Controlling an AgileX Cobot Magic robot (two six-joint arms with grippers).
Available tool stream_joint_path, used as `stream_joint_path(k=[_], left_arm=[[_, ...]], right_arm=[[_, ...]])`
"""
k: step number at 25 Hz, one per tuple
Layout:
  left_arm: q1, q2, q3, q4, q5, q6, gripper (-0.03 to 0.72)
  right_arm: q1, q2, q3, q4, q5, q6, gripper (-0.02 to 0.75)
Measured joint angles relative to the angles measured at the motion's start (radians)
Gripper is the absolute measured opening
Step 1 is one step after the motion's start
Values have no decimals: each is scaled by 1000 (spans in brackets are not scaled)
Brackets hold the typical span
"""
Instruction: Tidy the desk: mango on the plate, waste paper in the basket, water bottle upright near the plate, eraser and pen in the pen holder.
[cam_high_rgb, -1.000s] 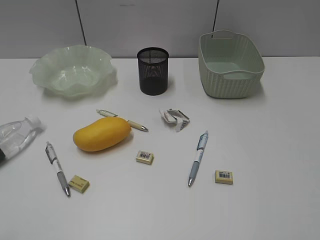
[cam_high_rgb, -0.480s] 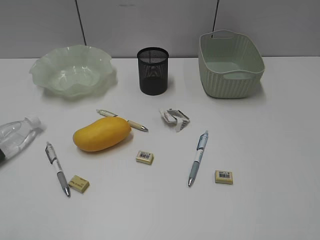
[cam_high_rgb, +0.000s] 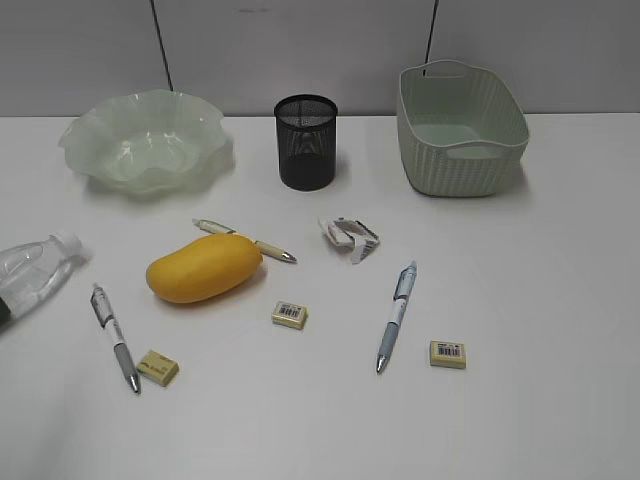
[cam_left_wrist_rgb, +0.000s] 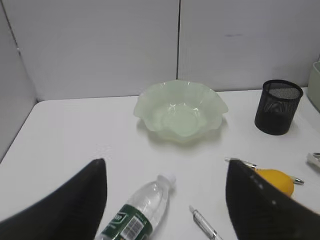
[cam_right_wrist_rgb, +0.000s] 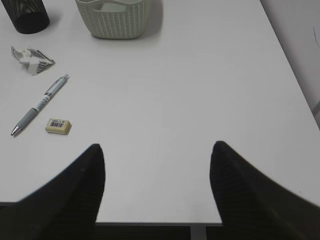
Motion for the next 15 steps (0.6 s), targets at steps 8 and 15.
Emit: stream_joint_path(k=[8, 15], left_arm=[[-12, 371, -33, -297, -149, 388, 529], [-148, 660, -123, -433, -49, 678, 519]], right_arm=[[0, 0, 0, 0, 0, 0, 520], [0, 0, 0, 0, 0, 0, 520]])
